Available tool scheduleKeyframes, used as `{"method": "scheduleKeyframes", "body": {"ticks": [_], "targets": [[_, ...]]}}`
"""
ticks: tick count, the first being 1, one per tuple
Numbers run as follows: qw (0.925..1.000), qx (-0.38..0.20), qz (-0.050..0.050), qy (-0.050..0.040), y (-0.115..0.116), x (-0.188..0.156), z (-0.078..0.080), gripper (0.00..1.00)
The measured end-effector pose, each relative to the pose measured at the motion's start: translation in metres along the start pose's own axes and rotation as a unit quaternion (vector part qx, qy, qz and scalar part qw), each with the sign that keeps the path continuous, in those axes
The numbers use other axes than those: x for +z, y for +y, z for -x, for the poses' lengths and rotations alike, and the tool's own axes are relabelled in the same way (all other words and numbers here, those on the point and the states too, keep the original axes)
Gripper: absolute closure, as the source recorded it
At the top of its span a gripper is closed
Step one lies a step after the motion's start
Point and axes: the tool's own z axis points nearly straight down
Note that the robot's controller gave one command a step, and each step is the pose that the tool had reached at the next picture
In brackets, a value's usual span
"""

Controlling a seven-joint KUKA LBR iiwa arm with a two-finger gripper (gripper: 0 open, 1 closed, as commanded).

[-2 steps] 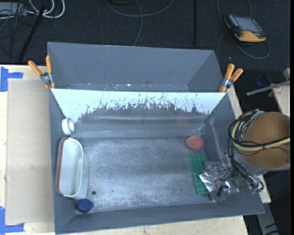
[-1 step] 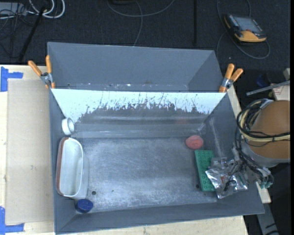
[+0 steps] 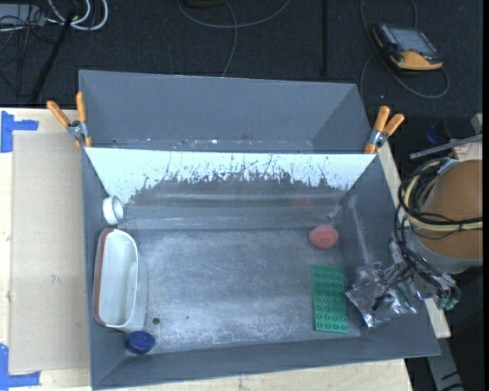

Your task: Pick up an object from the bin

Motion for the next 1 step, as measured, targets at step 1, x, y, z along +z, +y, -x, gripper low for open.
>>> {"method": "scheduleKeyframes", "body": {"ticks": [1], "targets": [[1.0, 0.001, -0.001, -0.0012, 0.0009, -0.0422, 0.0019, 1.0]]}}
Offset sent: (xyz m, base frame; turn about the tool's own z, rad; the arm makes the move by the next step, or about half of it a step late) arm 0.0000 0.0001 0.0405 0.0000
